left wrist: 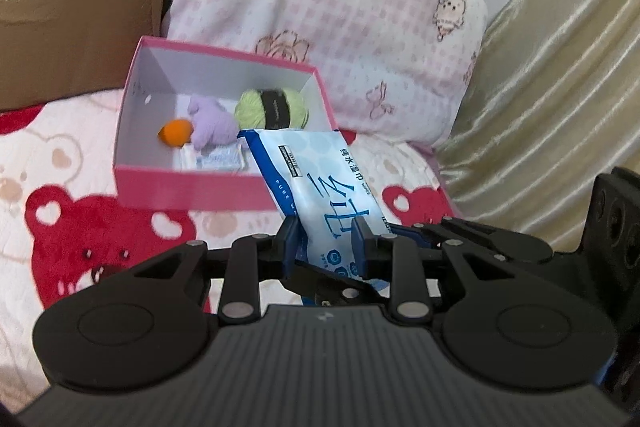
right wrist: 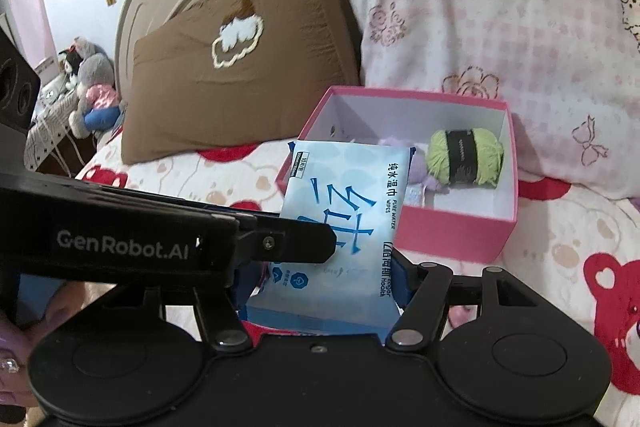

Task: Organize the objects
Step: 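Lower the wet-wipes pack into the pink box with the left gripper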

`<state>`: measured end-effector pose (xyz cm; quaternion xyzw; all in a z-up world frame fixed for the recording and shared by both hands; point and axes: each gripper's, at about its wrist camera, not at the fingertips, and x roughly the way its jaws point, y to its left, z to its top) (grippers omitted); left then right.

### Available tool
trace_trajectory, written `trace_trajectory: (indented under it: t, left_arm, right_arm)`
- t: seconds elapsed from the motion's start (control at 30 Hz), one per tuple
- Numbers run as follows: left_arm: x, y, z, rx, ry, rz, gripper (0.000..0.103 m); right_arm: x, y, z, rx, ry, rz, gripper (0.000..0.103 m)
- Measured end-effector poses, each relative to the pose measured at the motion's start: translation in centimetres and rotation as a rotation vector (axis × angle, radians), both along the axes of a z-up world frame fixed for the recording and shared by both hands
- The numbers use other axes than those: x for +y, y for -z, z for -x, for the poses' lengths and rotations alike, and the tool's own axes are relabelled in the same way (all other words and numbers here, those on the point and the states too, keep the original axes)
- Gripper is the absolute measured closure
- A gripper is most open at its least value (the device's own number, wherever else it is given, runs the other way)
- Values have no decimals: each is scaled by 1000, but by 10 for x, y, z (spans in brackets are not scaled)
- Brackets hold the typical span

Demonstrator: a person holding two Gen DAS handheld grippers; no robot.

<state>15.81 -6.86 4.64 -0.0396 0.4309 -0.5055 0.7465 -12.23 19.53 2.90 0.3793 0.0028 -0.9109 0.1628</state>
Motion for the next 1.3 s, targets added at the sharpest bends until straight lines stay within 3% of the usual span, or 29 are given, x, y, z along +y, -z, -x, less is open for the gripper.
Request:
trace_trajectory:
  t: [0.03,0.43,0.5,0.63,0.9,1.0,1.3]
  left_arm:
    - [-4,-1,-3,-9,13,15,71]
    - [-70,-3,-68,10,2,44,71]
    - [-84,4,-81,30,-10,76,66]
    - [-107,17,-95,-29,-43,50,66]
    - [-122,71,-120,38,-42,61,66]
    - [-124,93,-126,92,-55,75,66]
    - [-122,127,-136,143,-40,48,66]
  right_arm:
    - [2,-1,4,9,4,-1,33]
    - [20,-11,80,51,53,-36,36]
    - [23,-8,94,54,74,-38,36]
    - [35,7,129,51,130,4,36]
    - [47,54,153,96,83,15,36]
    - [52,70,161,61,87,16,36]
    - [41,95,172,-29,111,-29,37]
